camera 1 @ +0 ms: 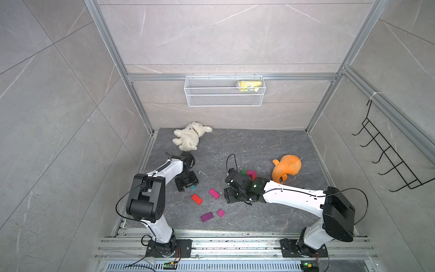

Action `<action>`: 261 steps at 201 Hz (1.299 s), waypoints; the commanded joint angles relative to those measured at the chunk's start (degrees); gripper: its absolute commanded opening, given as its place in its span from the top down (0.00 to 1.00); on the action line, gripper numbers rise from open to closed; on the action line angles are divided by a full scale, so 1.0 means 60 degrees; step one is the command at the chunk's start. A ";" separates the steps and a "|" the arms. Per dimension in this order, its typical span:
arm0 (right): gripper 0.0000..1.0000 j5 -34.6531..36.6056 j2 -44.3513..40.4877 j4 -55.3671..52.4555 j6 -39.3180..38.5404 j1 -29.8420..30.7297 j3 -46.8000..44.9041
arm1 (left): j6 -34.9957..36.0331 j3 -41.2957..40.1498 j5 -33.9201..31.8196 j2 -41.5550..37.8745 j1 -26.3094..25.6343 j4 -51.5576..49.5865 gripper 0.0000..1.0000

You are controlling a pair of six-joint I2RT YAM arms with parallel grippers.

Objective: Assemble the number 7 with building blocks
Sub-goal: Pick up the building block from the center of the board.

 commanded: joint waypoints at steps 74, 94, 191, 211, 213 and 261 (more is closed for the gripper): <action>0.32 -0.0028 0.0478 0.0177 0.0331 0.0067 0.0067 | 0.0015 0.0281 0.0175 0.0631 0.0046 0.0289 0.32; 0.32 -0.0041 0.0517 0.0178 0.0346 0.0064 0.0088 | 0.0019 0.0306 0.0151 0.0691 0.0046 0.0353 0.36; 0.31 -0.0073 0.0909 -0.0033 0.0346 0.0068 0.0306 | -0.0077 0.0191 0.0289 0.0935 0.0040 0.0553 0.73; 0.32 -0.0095 0.1004 -0.0015 0.0361 0.0068 0.0367 | -0.0340 0.0145 0.0631 0.0912 0.0043 0.0767 0.76; 0.31 -0.0098 0.1007 -0.0002 0.0361 0.0068 0.0378 | -0.0376 0.0153 0.0673 0.0908 0.0047 0.0795 0.76; 0.31 -0.0158 0.1050 0.0053 0.0477 0.0068 0.0484 | -0.1503 0.0501 0.1217 0.1001 0.0046 0.1282 0.77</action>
